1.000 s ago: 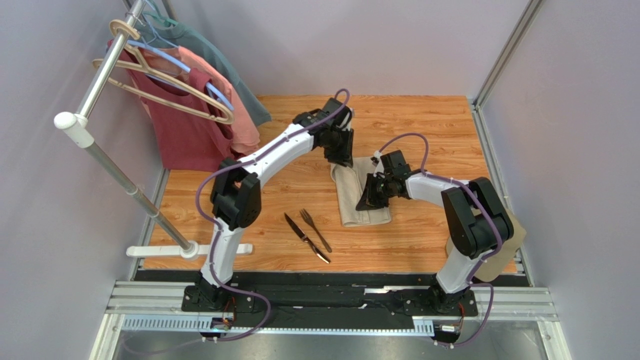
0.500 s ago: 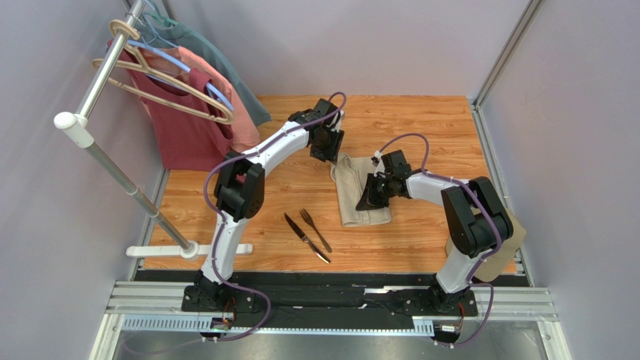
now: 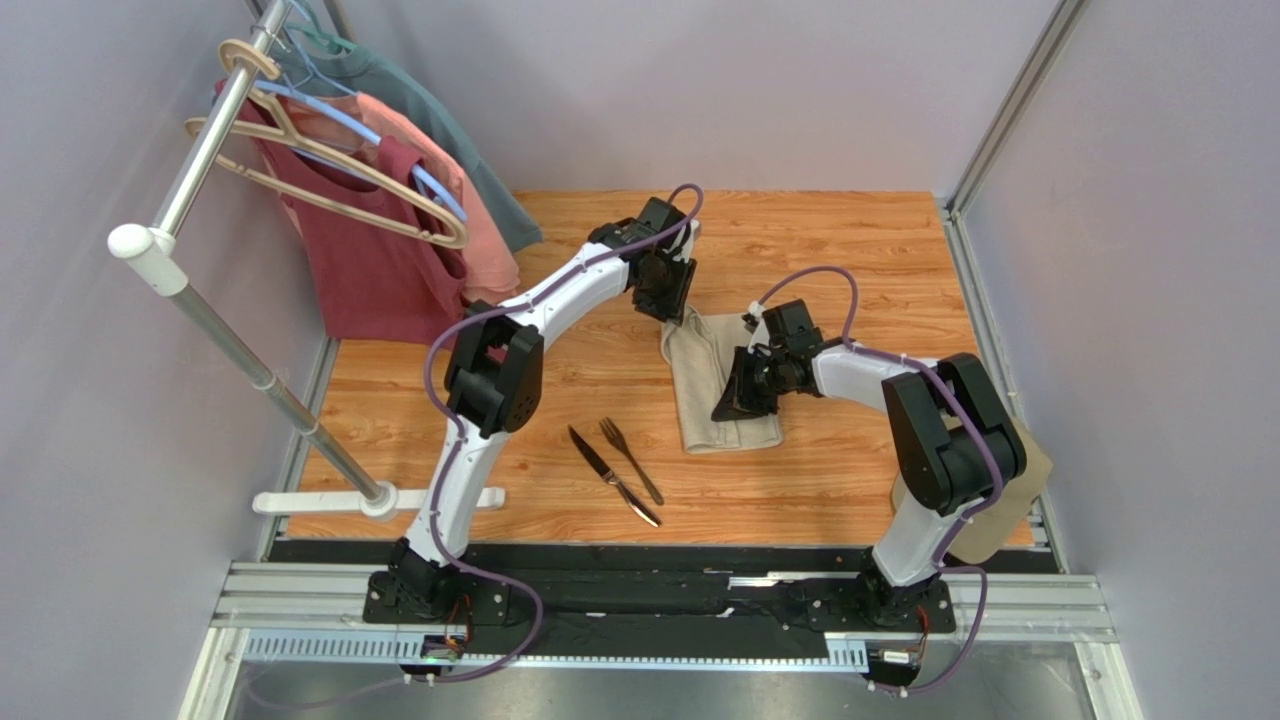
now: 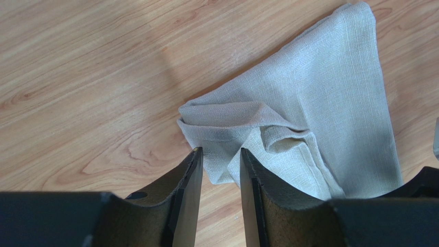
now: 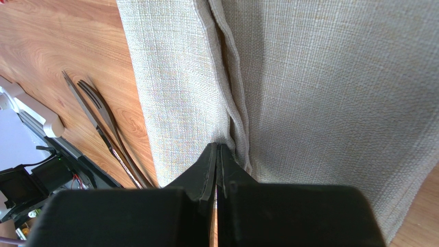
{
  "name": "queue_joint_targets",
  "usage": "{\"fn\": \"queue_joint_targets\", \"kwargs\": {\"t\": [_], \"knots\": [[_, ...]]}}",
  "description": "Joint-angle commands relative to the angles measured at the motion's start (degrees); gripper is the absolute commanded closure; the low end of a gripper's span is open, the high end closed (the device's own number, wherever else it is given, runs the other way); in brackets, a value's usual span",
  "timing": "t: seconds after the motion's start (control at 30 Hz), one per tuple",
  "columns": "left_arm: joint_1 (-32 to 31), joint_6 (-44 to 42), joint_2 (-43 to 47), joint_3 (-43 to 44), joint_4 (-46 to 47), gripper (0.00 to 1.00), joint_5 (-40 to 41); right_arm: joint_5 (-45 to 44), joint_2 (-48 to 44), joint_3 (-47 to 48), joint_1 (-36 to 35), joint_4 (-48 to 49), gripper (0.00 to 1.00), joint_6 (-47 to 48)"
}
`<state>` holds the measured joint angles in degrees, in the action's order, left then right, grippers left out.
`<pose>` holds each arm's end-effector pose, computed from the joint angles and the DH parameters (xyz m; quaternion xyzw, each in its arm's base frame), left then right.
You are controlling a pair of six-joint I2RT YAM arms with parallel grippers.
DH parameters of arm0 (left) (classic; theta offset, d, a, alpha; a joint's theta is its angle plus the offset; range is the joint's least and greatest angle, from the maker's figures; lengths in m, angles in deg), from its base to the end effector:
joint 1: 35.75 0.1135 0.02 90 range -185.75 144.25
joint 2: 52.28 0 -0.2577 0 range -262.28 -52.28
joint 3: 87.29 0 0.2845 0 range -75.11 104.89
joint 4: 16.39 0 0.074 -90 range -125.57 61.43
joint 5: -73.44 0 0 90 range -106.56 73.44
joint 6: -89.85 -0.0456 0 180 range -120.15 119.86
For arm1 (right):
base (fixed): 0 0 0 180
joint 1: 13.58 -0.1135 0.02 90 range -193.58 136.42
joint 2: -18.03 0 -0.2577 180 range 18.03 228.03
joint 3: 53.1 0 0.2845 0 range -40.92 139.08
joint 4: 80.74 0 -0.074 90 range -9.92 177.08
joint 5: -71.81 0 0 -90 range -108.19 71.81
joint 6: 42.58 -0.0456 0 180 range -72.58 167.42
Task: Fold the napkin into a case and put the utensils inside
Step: Smooth out the 2/3-rectangle-folded napkin at the center of the board.
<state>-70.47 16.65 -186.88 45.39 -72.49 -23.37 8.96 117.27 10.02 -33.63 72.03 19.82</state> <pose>0.4477 -0.3168 0.1863 0.1656 0.9454 -0.1709 0.2228 0.3147 0.1370 0.0977 0.0083 0.9474 0.2994 0.1127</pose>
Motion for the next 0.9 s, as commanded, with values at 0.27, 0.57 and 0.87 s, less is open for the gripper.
{"fn": "queue_joint_targets", "kwargs": {"t": [0.27, 0.57, 0.87], "knots": [[-0.1, 6.7, -2.2, 2.8, 4.4, 0.97, -1.1, -2.8, 1.1, 0.8, 0.6, 0.6, 1.00, 0.9], [-0.3, 16.6, -2.9, 0.8, 8.2, 1.00, -1.3, -2.9, -1.9, 7.4, 2.6, -2.9, 0.80, -1.1], [-0.4, 17.4, -3.0, 1.1, 8.0, 1.00, -0.4, -6.1, 8.1, 21.8, 7.1, -3.6, 0.77, -3.7]]}}
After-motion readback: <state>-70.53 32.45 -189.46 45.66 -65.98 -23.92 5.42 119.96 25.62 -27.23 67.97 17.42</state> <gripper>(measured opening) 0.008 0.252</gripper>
